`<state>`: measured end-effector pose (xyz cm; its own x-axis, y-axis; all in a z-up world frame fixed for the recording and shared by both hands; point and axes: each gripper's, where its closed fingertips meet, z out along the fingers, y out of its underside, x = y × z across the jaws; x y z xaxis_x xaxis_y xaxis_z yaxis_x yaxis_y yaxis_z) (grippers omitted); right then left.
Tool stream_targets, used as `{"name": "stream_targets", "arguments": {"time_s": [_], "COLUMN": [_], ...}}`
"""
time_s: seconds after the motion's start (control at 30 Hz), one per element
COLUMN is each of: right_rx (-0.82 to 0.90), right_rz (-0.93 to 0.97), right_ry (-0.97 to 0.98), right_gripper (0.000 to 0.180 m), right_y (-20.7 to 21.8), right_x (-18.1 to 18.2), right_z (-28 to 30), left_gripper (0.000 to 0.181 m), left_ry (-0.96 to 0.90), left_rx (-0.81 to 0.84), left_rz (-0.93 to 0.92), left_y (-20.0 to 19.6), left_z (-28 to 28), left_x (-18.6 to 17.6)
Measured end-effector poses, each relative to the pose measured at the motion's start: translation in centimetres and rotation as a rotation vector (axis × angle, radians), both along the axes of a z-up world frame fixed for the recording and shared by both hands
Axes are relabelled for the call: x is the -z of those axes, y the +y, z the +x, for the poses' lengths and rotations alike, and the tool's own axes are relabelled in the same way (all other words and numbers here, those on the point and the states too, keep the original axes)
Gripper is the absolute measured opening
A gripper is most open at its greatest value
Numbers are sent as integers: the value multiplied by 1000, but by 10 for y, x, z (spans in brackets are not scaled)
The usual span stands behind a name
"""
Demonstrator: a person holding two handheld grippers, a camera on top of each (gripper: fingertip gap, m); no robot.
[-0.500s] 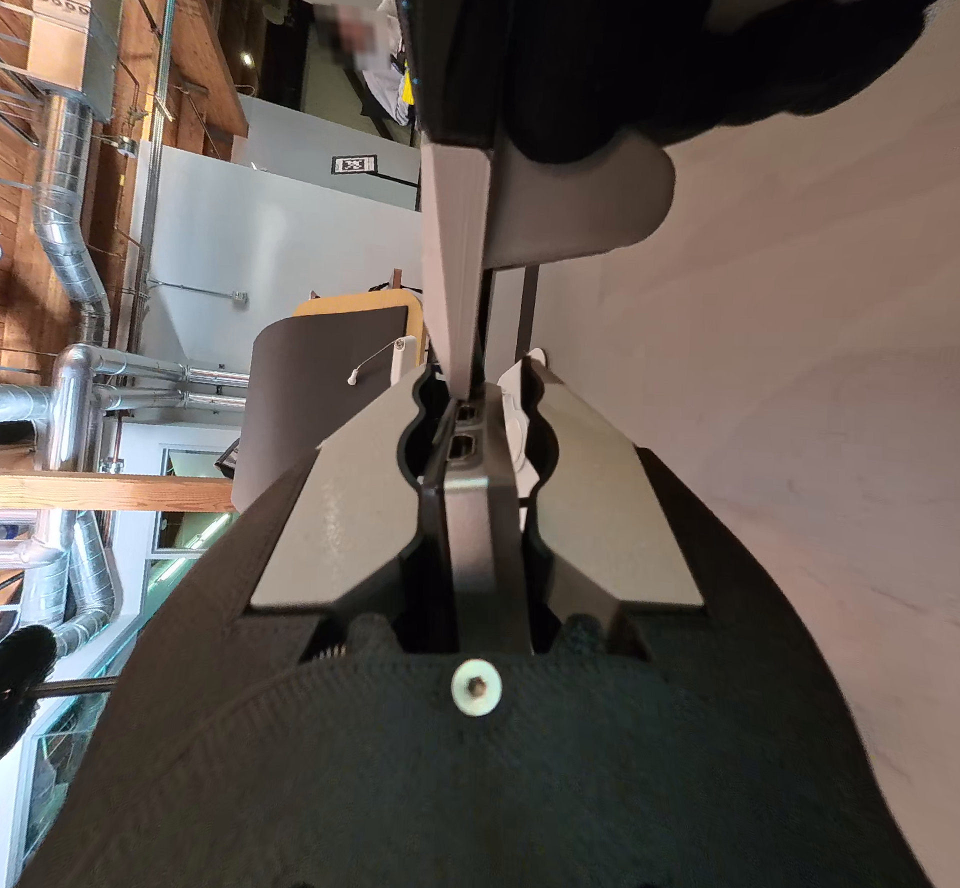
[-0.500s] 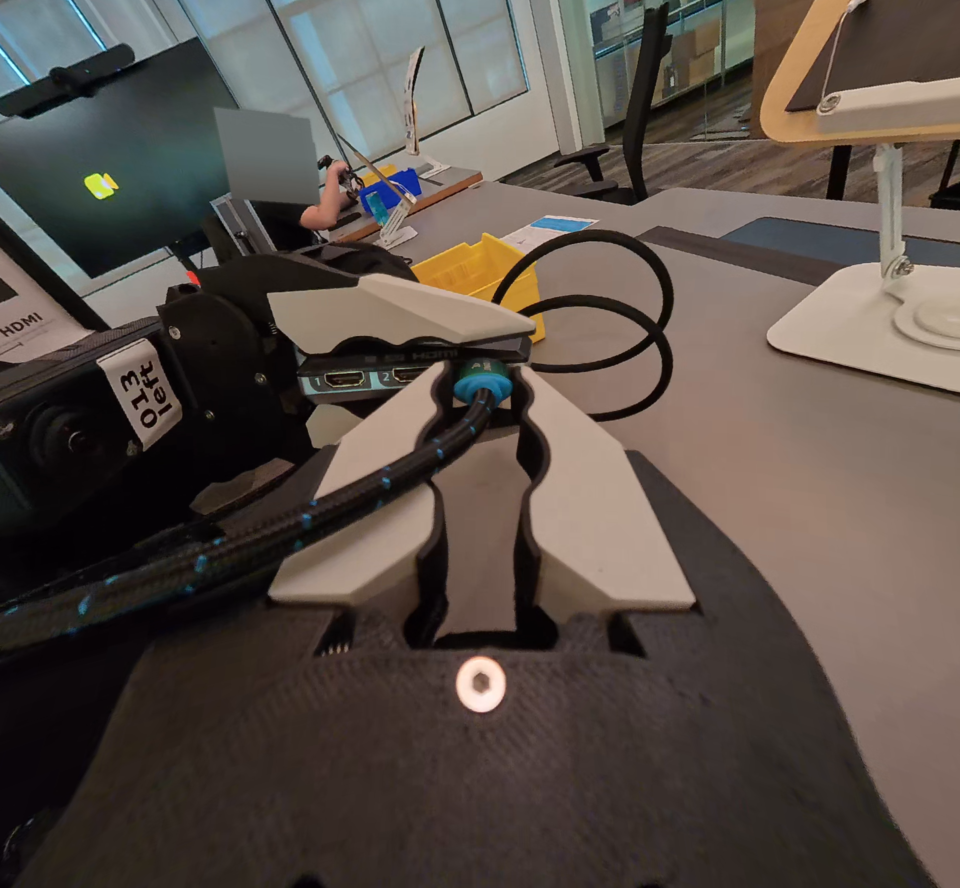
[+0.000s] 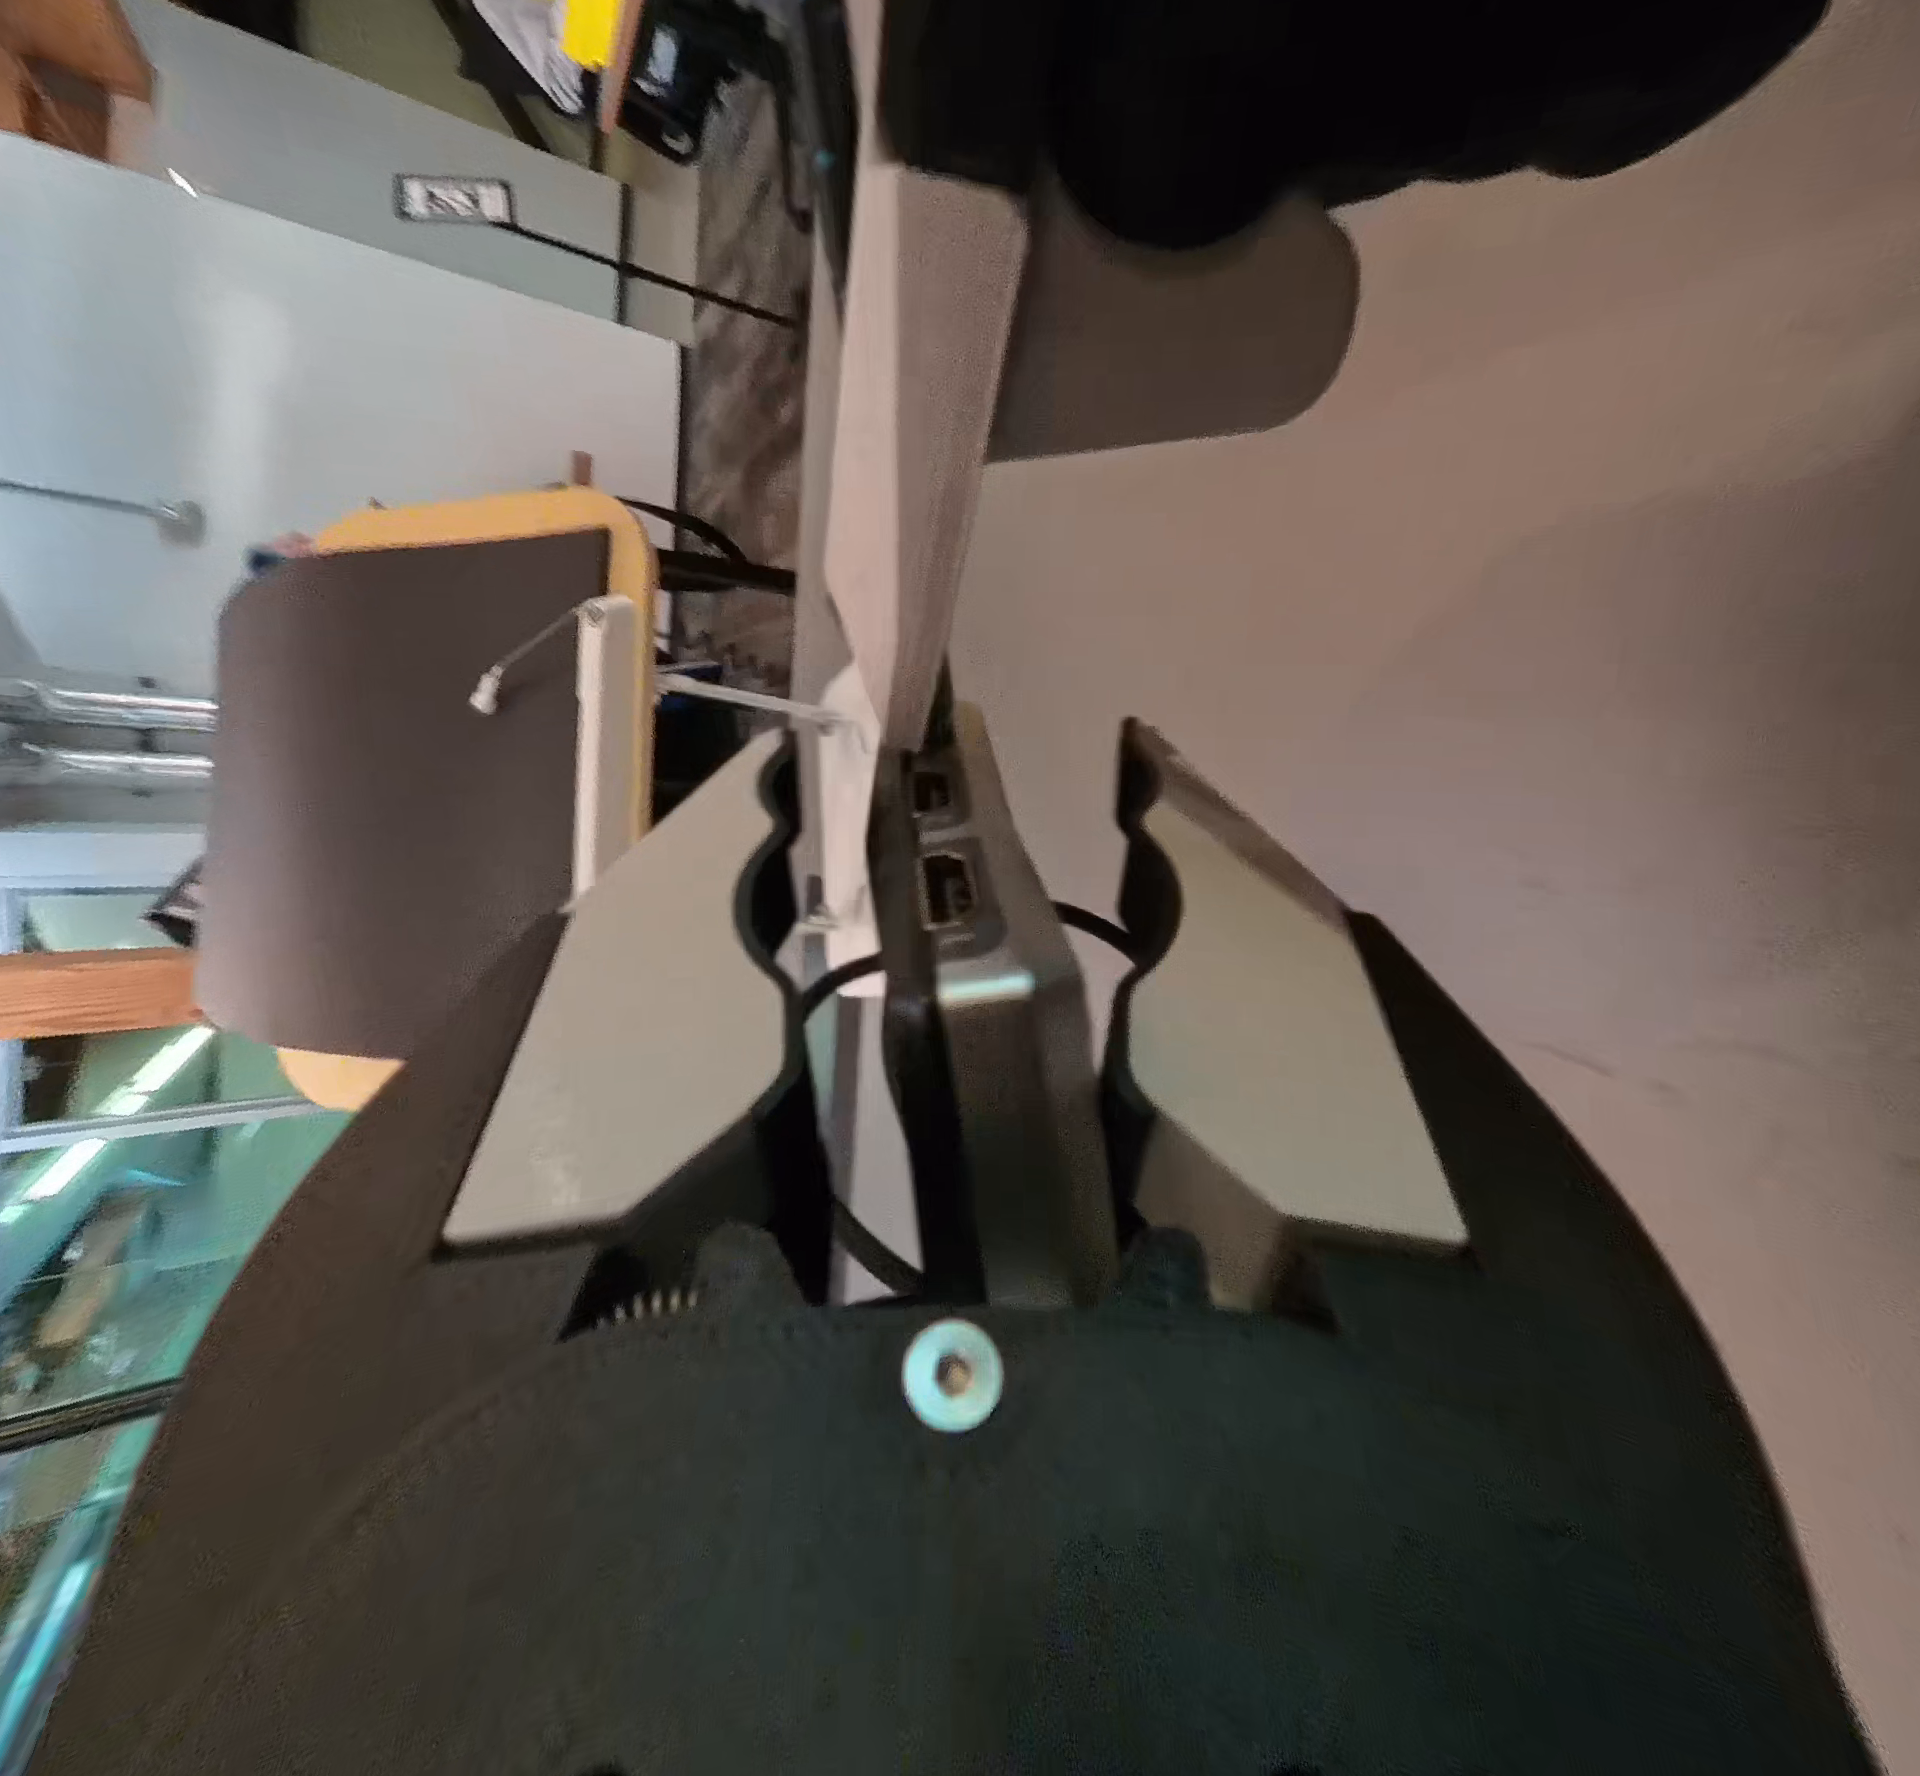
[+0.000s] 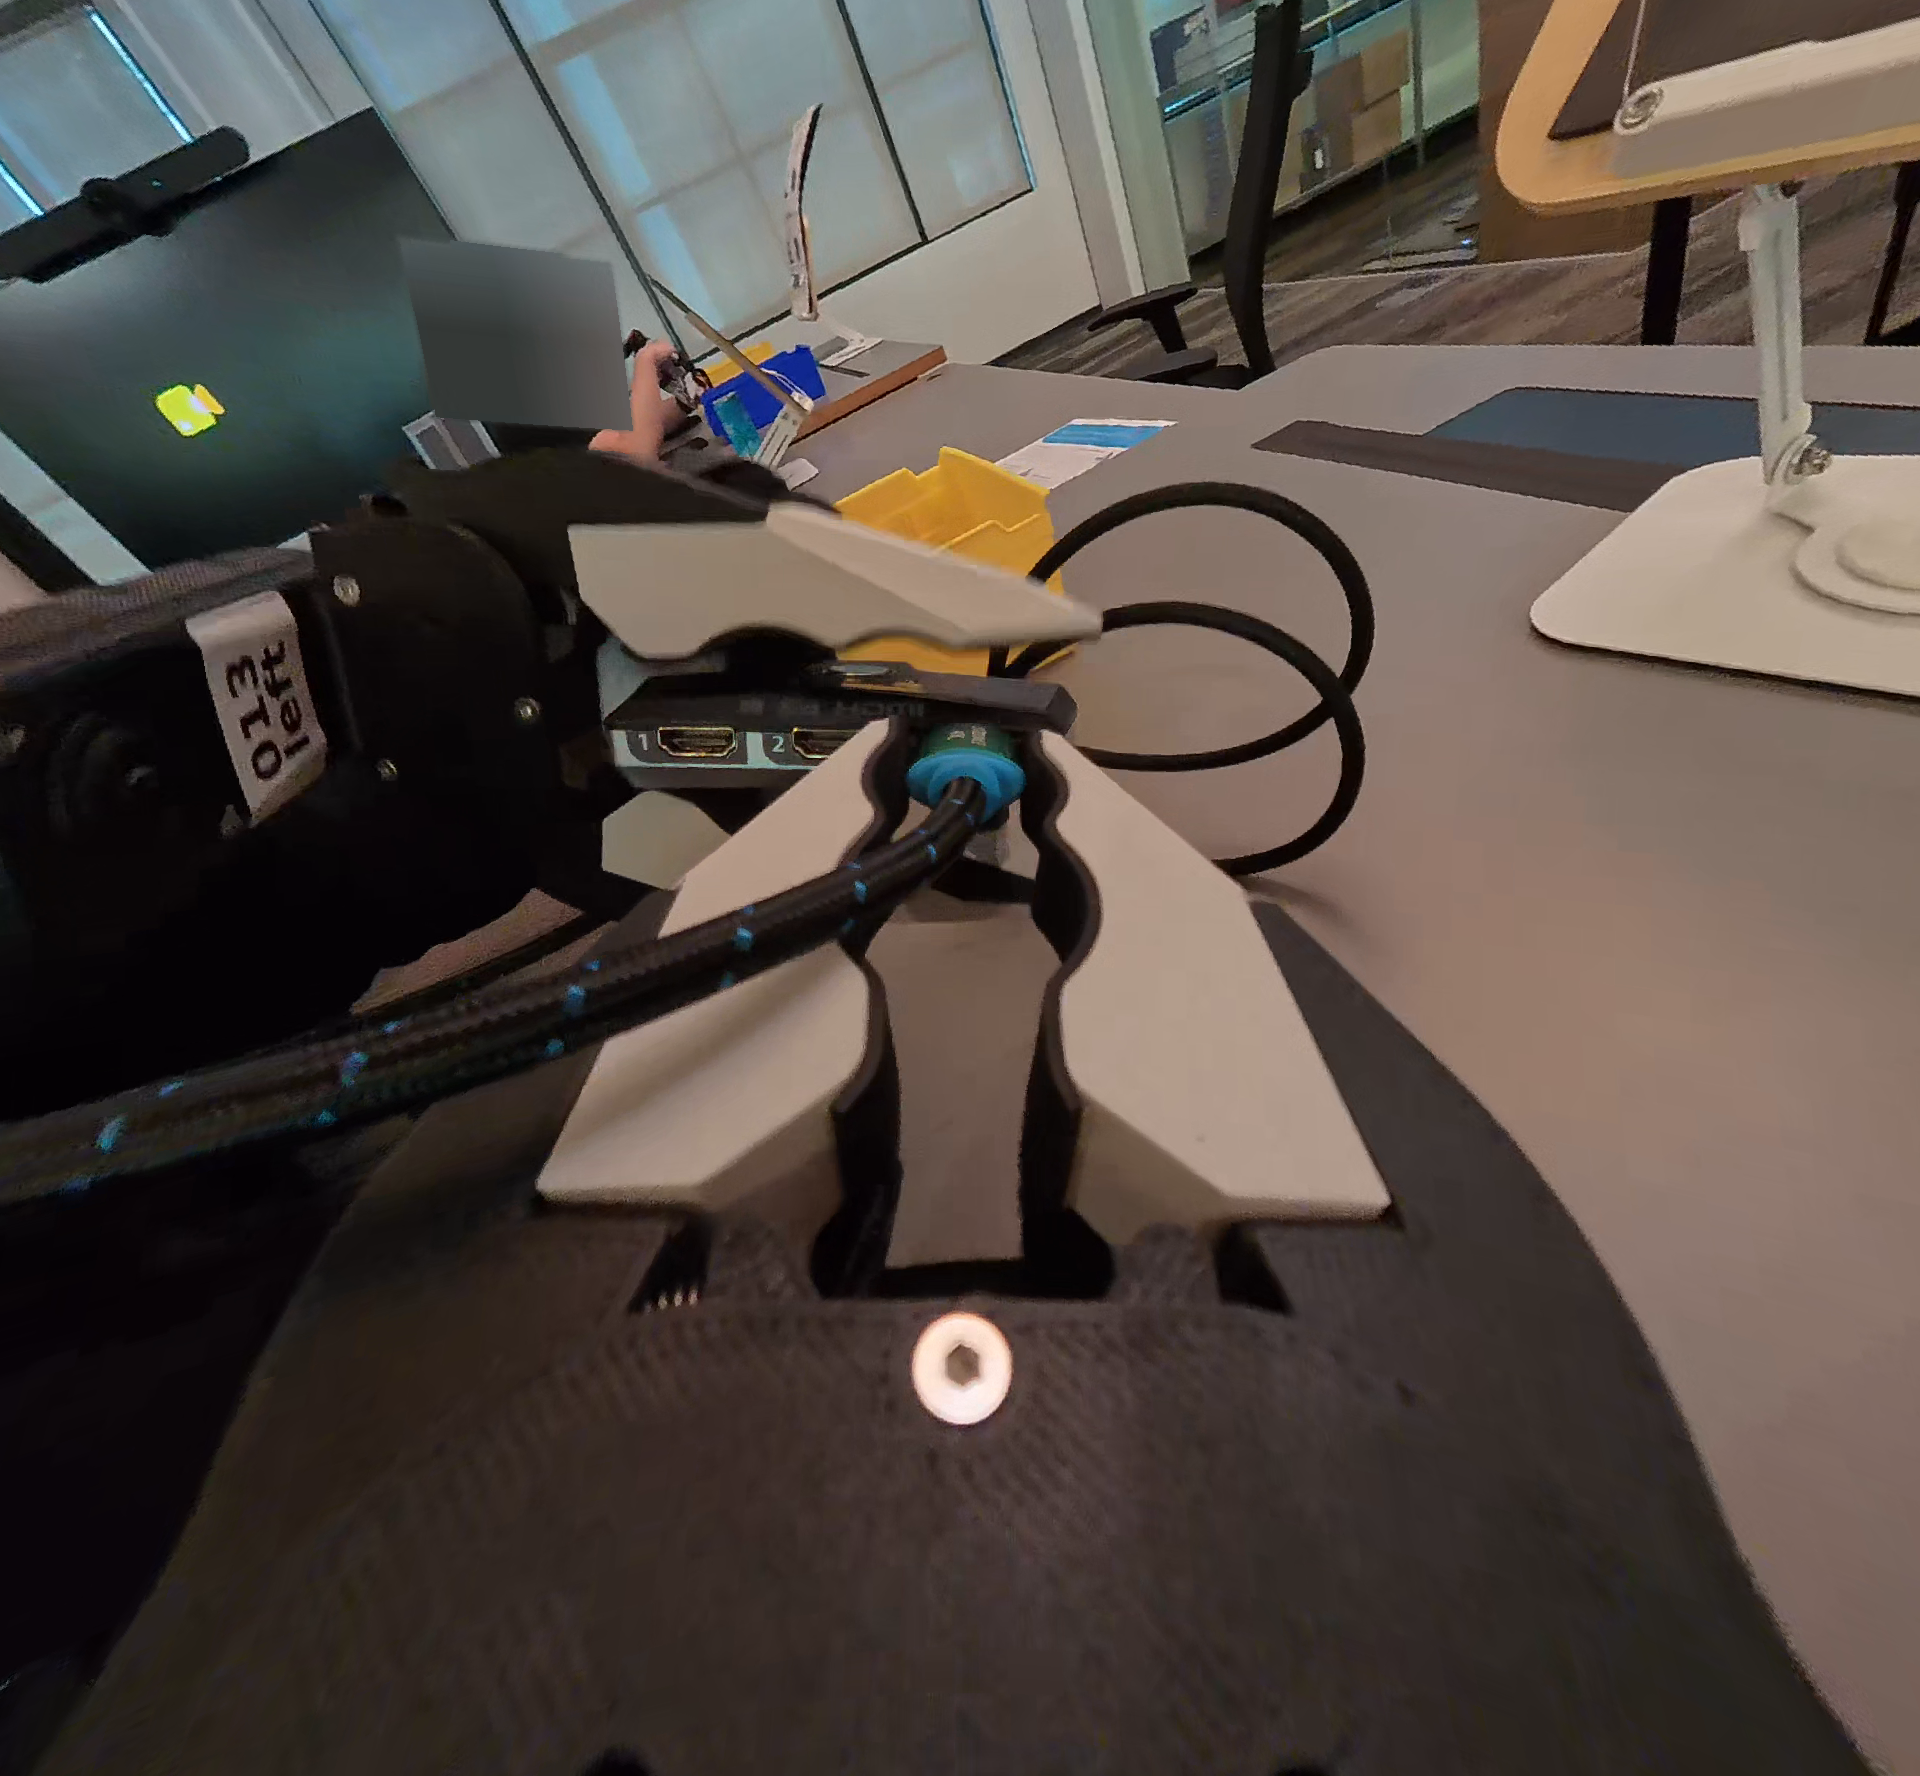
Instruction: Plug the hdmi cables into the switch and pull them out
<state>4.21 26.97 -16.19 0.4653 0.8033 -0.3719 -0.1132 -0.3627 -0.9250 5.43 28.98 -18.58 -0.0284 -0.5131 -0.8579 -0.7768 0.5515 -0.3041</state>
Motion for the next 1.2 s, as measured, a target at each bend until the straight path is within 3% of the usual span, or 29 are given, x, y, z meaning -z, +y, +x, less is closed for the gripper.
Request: {"name": "stream_targets", "arguments": {"time_s": [0.13,0.33,0.6,0.83,1.1,1.2], "right_rx": [4,12,3,-10,-40,-34], "right_rz": [-9,21,103,187,310,311], "right_ry": [16,12,-48,-107,-183,-187], "right_gripper": [18,19,19,19,18,17], "right_y": [2,5,0,-5,-16,-16], "right_x": [9,18,27,24,15,16], "right_z": [-6,-10,-16,-23,-32,-30], "left_gripper": [89,115,122,158,152,149], "left_ry": [52,146,234,431,700,724], "left_rx": [42,29,101,112,113,98], "left_rz": [-213,-470,-824,-934,-984,-997], "left_y": [-7,-16,-35,-42,-58,-60], "left_z": [-10,-29,-46,-50,-60,-61], "left_x": [15,29,20,28,66,70]}}
